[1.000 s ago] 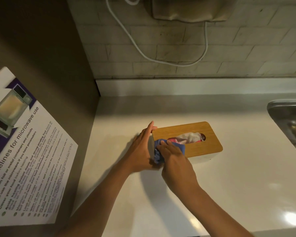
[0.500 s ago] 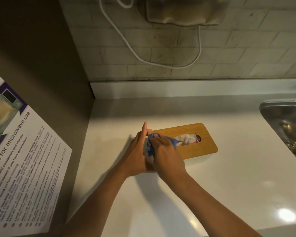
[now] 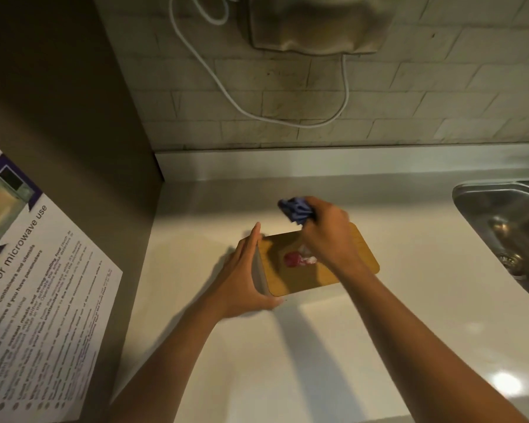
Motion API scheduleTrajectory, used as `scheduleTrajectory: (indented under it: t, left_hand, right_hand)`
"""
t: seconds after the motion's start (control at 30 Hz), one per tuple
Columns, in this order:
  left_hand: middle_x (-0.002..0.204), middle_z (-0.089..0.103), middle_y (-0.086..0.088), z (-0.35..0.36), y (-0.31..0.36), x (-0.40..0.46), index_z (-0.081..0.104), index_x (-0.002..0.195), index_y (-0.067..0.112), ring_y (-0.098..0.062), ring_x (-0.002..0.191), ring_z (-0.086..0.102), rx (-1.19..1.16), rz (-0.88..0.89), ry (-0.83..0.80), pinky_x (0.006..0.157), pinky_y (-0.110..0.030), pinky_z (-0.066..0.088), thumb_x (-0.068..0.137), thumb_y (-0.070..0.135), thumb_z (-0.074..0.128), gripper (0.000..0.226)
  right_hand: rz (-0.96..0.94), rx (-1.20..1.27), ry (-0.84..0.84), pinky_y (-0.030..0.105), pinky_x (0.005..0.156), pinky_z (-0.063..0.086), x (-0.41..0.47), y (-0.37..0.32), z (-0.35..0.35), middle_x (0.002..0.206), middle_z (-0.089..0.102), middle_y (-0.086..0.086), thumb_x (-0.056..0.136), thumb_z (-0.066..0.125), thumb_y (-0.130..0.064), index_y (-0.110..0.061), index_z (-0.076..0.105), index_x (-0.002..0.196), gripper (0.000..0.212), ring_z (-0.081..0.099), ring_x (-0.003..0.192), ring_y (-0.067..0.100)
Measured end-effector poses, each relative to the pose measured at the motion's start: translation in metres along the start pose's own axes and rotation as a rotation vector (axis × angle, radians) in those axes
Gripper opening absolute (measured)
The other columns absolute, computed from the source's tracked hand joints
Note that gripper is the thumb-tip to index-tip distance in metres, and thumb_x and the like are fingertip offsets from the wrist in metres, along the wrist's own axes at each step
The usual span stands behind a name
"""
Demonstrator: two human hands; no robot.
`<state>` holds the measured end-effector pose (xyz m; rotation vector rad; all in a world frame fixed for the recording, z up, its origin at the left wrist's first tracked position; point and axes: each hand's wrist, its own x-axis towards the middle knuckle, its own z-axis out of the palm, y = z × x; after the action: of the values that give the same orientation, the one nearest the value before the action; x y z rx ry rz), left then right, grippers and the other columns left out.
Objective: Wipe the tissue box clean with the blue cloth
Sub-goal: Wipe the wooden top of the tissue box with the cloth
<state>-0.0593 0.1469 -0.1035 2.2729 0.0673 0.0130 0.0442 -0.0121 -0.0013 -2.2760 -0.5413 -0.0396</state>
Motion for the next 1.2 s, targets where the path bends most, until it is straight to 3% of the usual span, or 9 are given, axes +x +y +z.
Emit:
scheduleTrajectory:
  t: [0.1,0.17,0.37,0.57,0.73,0.93,1.03,1.1,1.2]
  left_hand:
    - [0.162,0.001,0.030,-0.003,0.007,0.002,-0.017,0.154,0.050,-0.013,0.148,0.019,0.086,-0.033,-0.043,0.118,-0.046,0.028,0.050,0.079,0.083,0.147]
    - [0.163,0.000,0.029,-0.006,0.011,0.005,-0.013,0.154,0.048,-0.012,0.149,0.016,0.119,-0.083,-0.055,0.118,-0.045,0.025,0.048,0.085,0.079,0.146]
    - [0.153,0.036,0.017,-0.006,0.014,0.009,0.014,0.151,0.045,-0.019,0.139,0.036,0.135,-0.205,-0.111,0.110,-0.046,0.042,0.047,0.083,0.079,0.128]
    - [0.152,0.041,0.015,-0.002,0.009,0.009,0.013,0.153,0.045,-0.020,0.135,0.043,0.123,-0.223,-0.079,0.107,-0.046,0.046,0.045,0.085,0.078,0.132]
    - [0.142,0.047,0.018,0.001,0.008,0.005,0.023,0.147,0.049,-0.016,0.124,0.046,0.059,-0.225,-0.039,0.099,-0.045,0.051,0.046,0.081,0.081,0.121]
    - [0.139,0.050,0.020,0.000,0.011,0.008,0.027,0.136,0.055,-0.017,0.124,0.055,0.035,-0.194,-0.028,0.101,-0.035,0.049,0.047,0.073,0.081,0.105]
    - [0.154,0.042,0.013,-0.001,0.012,0.006,0.015,0.152,0.046,-0.018,0.139,0.045,0.053,-0.193,-0.028,0.113,-0.036,0.040,0.049,0.071,0.082,0.125]
    - [0.167,0.019,0.007,-0.005,0.019,0.006,-0.006,0.159,0.039,-0.022,0.150,0.025,0.137,-0.168,-0.039,0.120,-0.043,0.030,0.052,0.076,0.081,0.143]
    - [0.168,-0.003,0.015,-0.016,0.041,0.019,-0.012,0.157,0.039,-0.022,0.154,0.008,0.262,-0.118,-0.063,0.119,-0.049,0.025,0.048,0.092,0.070,0.146]
  right_hand:
    - [-0.015,-0.083,0.148,0.003,0.064,0.036,-0.002,0.022,-0.027,0.088,0.069,0.000,0.075,0.051,0.011,-0.010,0.069,0.110,0.045,0.061,0.077,0.016]
    - [-0.005,-0.180,0.133,0.014,0.067,0.038,0.003,0.040,-0.036,0.091,0.072,0.006,0.074,0.054,0.011,-0.009,0.069,0.107,0.041,0.065,0.081,0.025]
    - [0.115,-0.307,-0.049,0.025,0.072,0.044,0.001,0.070,-0.022,0.098,0.071,0.008,0.084,0.057,0.002,-0.011,0.068,0.104,0.026,0.064,0.091,0.028]
    - [-0.047,-0.315,-0.196,0.029,0.081,0.054,-0.014,0.029,0.035,0.109,0.062,0.005,0.089,0.057,-0.007,-0.014,0.060,0.116,0.028,0.062,0.091,0.020]
    - [-0.075,-0.404,-0.198,0.023,0.069,0.043,-0.004,0.041,0.019,0.106,0.067,0.004,0.089,0.058,-0.010,-0.019,0.061,0.120,0.032,0.060,0.080,0.018]
    - [-0.124,-0.343,-0.212,0.029,0.085,0.051,-0.025,0.015,0.060,0.114,0.056,0.003,0.089,0.054,-0.009,-0.014,0.057,0.115,0.026,0.055,0.104,0.019]
    - [-0.175,-0.282,-0.225,0.025,0.085,0.049,-0.023,0.013,0.057,0.111,0.062,0.003,0.088,0.054,-0.007,-0.015,0.061,0.117,0.031,0.058,0.103,0.020]
    - [-0.096,-0.176,-0.199,0.005,0.080,0.041,-0.013,0.018,0.033,0.101,0.067,-0.001,0.085,0.053,0.001,-0.016,0.066,0.114,0.035,0.063,0.092,0.017]
    - [0.009,-0.119,0.022,-0.005,0.065,0.031,0.002,0.034,-0.007,0.087,0.069,-0.001,0.075,0.054,0.009,-0.015,0.071,0.106,0.042,0.061,0.079,0.017]
